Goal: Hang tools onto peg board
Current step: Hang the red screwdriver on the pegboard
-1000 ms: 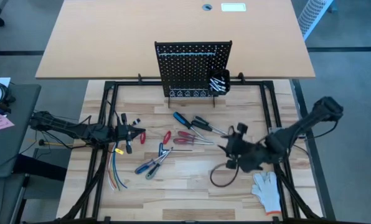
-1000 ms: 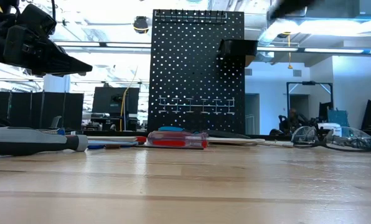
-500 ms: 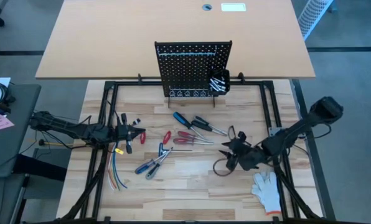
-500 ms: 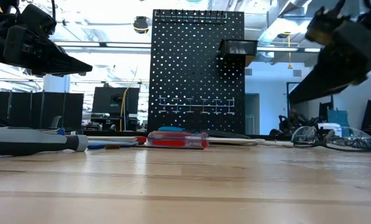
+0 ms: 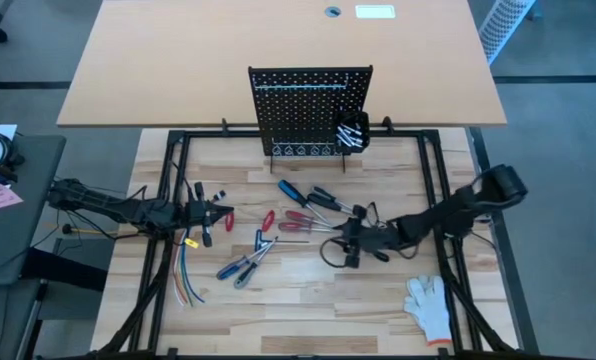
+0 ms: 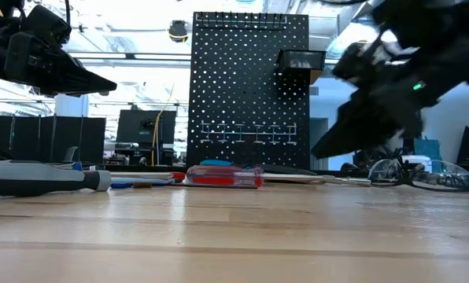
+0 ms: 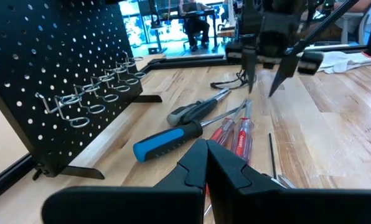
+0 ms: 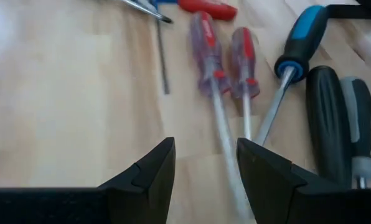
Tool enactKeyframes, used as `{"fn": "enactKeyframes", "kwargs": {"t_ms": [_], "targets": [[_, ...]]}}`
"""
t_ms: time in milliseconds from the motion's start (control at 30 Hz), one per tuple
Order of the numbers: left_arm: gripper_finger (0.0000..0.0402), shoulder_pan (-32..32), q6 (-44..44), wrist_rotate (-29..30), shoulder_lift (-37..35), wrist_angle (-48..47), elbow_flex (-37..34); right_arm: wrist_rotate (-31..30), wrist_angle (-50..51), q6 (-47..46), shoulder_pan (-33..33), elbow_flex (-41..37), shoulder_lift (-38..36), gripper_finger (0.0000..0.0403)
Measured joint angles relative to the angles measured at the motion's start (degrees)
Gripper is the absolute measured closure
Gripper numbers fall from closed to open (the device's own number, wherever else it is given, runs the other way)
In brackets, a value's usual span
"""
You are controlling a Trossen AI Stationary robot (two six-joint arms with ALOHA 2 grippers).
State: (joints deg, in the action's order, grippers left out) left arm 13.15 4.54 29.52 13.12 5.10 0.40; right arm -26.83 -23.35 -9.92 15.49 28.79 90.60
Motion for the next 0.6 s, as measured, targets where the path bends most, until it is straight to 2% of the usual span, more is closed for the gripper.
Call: {"fn": "enactKeyframes", "kwargs": {"t_ms": [200,433,600], "targets": [[0.0402,0.0,0.0,0.0,0.0,0.0,0.0,7.5,3.6,0.4,-2.8,5.5,7.5,0.0238],[0.0402,0.0,0.0,0.0,0.0,0.0,0.0,7.4,7.0,0.0,-2.5,9.8,12.2,0.0279],[0.0402,0.0,0.0,0.0,0.0,0.0,0.0,7.2,10.8,1.6,-0.7,11.9,10.7,0.0289]]}}
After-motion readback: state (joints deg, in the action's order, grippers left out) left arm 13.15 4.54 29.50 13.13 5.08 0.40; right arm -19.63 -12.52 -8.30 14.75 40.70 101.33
